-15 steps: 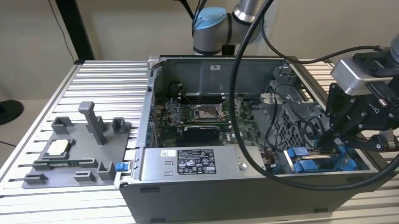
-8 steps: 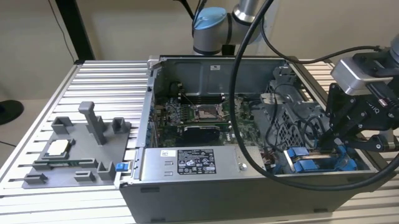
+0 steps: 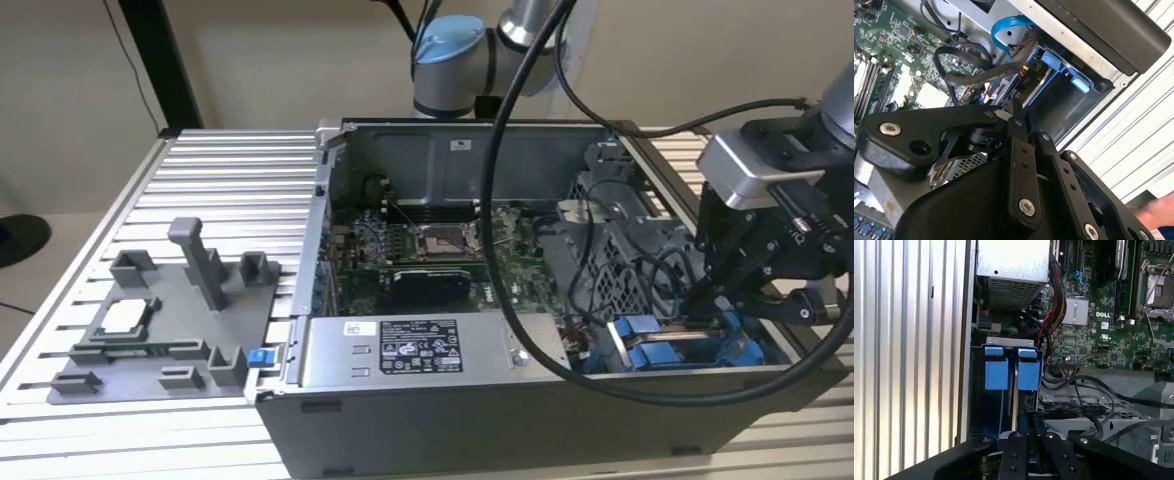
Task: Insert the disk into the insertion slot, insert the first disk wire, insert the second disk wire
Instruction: 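Insert the second disk wire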
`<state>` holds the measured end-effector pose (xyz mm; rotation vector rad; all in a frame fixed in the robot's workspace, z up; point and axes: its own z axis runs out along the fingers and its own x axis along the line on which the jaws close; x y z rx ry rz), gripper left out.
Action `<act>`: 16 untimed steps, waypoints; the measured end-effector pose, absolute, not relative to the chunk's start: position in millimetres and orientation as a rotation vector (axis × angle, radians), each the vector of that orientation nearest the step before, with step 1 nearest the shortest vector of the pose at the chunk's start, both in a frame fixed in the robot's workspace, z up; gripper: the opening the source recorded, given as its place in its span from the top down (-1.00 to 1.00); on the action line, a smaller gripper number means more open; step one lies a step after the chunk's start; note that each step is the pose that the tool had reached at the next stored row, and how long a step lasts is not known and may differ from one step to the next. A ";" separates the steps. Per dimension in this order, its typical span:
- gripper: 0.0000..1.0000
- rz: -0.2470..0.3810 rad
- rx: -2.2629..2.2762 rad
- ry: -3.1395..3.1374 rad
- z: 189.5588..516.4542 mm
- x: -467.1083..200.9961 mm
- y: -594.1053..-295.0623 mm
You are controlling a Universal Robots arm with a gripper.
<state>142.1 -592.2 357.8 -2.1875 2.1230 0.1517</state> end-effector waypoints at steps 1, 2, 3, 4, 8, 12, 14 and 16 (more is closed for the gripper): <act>1.00 0.145 -2.183 2.122 357.3 141.4 -591.8; 1.00 0.138 -2.178 2.122 356.9 140.9 -591.2; 1.00 0.132 -2.173 2.121 356.4 140.4 -590.4; 1.00 0.128 -2.169 2.122 355.9 140.0 -589.6; 1.00 0.114 -2.150 2.130 352.9 138.7 -587.1; 1.00 0.100 -2.128 2.140 349.7 137.9 -586.4; 1.00 0.093 -2.116 2.147 348.3 137.8 -586.3; 1.00 0.089 -2.111 2.149 347.5 137.6 -586.2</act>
